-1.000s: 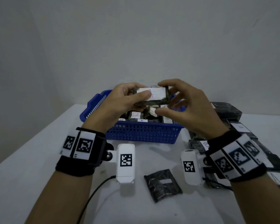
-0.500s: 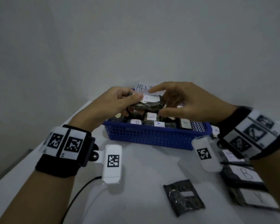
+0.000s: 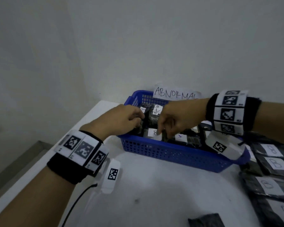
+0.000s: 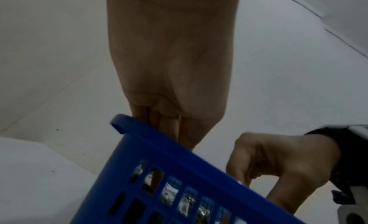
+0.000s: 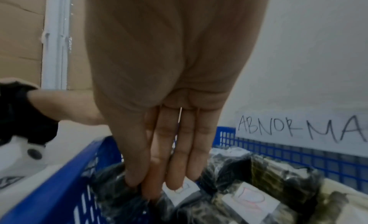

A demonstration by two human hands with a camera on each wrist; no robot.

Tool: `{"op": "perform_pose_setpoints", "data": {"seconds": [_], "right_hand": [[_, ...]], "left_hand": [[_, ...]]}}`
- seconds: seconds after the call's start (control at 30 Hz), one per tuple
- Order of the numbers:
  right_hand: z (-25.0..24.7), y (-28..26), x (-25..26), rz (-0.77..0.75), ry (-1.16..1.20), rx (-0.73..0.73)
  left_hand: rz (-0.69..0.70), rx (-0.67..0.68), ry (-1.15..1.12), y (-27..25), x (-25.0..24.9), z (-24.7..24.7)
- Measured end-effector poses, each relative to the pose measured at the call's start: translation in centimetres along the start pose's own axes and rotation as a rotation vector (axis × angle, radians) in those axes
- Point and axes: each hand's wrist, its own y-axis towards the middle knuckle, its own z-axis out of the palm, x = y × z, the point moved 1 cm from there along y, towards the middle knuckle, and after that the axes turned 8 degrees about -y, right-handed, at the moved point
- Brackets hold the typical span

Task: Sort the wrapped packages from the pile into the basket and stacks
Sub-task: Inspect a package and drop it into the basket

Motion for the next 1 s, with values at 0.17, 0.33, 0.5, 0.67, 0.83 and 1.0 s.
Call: {"op": "perform_pose_setpoints", "data": {"seconds": [0.17, 0.33, 0.5, 0.67, 0.83, 1.0], "right_hand": [[1.0, 1.6, -1.0, 0.021, 0.116, 0.090], [1.7, 1.4, -2.0, 0.115, 0.382, 0.030], [2.0, 1.7, -1.5, 0.111, 0.561, 0.095], [1.6, 1.8, -0.5, 0.072, 0.382, 0.245], [1.1, 1.0, -0.6, 0.081, 0.321, 0.225], [1.9, 1.3, -0.3, 0.072, 0.302, 0.374]], "left_hand": [[0.006, 0.035, 0.105, 0.8, 0.1, -0.2], [0.014, 0.022, 0.108, 1.0, 0.5, 0.0], [0.018, 0.034, 0.091, 0.8, 0.6, 0.0], [0.017, 0.045, 0.131, 0.6, 0.9, 0.2], [0.032, 0.083, 0.166, 0.6, 1.5, 0.8], [0.036, 0.124, 0.226, 1.1, 1.5, 1.6]]}}
